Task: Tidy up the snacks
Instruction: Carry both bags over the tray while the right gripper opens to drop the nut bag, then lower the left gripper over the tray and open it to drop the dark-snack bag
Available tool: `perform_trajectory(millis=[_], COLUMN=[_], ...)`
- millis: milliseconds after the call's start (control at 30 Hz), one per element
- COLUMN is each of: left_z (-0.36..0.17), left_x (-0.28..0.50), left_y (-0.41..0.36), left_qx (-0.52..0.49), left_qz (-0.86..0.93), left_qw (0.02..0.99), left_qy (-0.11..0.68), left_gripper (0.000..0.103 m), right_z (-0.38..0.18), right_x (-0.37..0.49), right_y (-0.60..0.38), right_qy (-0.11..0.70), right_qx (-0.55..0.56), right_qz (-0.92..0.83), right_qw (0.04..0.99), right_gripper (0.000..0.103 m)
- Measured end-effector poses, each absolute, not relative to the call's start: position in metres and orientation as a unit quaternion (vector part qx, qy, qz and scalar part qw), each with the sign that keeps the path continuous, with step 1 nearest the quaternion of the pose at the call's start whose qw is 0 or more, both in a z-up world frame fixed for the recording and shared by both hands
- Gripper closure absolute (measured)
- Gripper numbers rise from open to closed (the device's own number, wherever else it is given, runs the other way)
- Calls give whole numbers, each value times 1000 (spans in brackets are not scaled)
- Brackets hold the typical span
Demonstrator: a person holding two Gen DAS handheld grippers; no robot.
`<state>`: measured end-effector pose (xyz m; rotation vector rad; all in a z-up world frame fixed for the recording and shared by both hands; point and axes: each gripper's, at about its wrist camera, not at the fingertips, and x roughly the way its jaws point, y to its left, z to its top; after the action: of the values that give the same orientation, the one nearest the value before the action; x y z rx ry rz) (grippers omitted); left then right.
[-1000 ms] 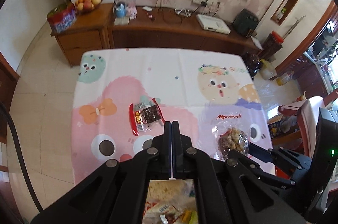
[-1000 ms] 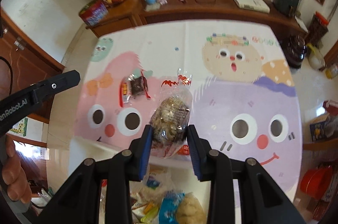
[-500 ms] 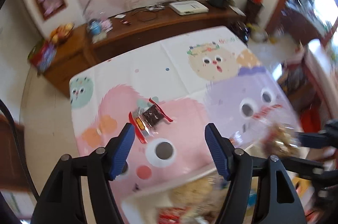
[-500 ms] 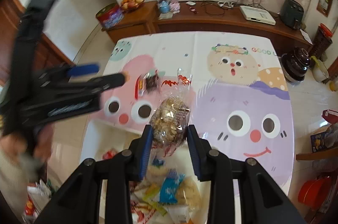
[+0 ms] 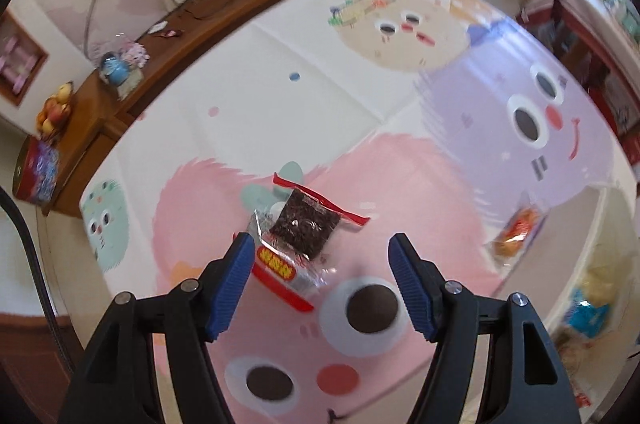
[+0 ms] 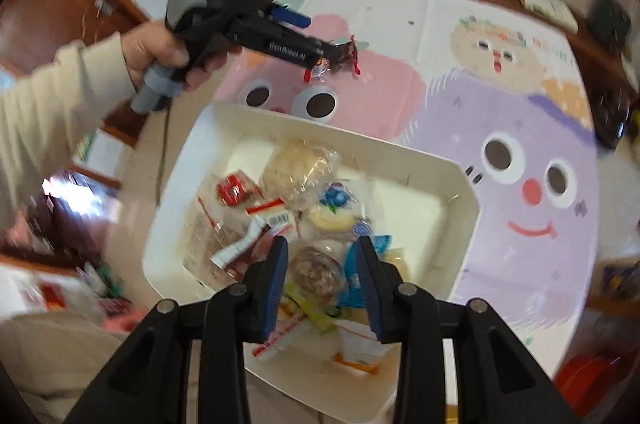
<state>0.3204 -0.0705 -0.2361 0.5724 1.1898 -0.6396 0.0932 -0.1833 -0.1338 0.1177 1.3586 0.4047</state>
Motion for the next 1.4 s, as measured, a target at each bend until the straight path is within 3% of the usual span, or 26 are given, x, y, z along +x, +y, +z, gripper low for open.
perform_trajectory(millis=[200, 300, 500, 667, 867, 1167, 1400], left_z=[-276, -286, -288, -281, -275, -209, -139], left_x=[339, 345, 353, 348, 350, 334, 263], left_y=[-81, -80, -74, -73, -63, -37, -22], left_qx=[302, 305, 284, 278, 247, 185, 166], left_qz=[-289, -288, -287, -272, -254, -240, -249], left_qw=[721, 719, 730, 748, 757, 783, 787], left_qy=[553, 555, 552, 537, 549, 544, 540], left_gripper=[35, 41, 45, 58, 61, 61, 61], right_z=[-139, -143, -144, -151, -163, -168, -158], right_x=[115, 128, 151, 167, 188, 203, 203], right_y=[-201, -212, -223, -222, -224, -225, -223], right_qy=[616, 615, 607, 608, 620, 629, 629], right_qx=[102, 126, 152, 147, 147, 148, 143], right_qz=[134, 116, 94, 81, 67, 61, 66], right_qw=[769, 770, 774, 776, 768, 761, 762], right_gripper=[67, 67, 67, 67, 67, 67, 67])
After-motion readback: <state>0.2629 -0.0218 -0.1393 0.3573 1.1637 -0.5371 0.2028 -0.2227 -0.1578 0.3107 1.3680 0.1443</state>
